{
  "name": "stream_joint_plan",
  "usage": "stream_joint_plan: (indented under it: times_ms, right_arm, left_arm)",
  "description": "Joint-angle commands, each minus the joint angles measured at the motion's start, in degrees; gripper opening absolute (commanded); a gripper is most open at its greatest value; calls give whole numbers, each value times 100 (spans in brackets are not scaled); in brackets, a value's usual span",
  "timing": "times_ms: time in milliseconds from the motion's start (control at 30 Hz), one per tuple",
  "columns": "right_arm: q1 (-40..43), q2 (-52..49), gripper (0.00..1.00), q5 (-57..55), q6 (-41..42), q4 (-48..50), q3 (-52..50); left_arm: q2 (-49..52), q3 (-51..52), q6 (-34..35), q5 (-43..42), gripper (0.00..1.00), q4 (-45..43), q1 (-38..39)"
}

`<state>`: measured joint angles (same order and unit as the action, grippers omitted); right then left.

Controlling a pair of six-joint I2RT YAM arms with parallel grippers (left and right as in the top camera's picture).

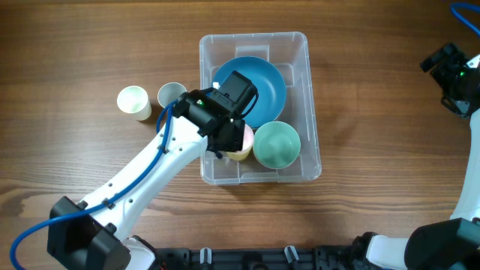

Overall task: Pack container
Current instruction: 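Drop the pink cup into the yellow cup in the bin, then move the left gripper to the cream cup and grasp it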

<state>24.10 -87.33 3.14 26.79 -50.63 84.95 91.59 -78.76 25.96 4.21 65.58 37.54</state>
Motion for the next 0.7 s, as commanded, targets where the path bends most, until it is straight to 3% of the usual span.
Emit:
stream_joint_plan:
  times_ms: [0, 133, 400, 667]
  right_arm:
    - [-24, -44, 100, -15, 39, 2, 44]
    - [-24, -44, 100, -15, 37, 2, 44]
    - [-24, -44, 100, -15, 37, 2, 44]
    - [-24, -44, 100, -15, 37, 2, 44]
  left_arm:
    - [-463, -472, 24, -4, 55, 111, -439]
    - [-975, -590, 22, -4, 67, 87, -1526]
    - [-444, -584, -472, -249, 63, 39, -4065]
    - [964, -584, -647, -555, 54, -437, -4892]
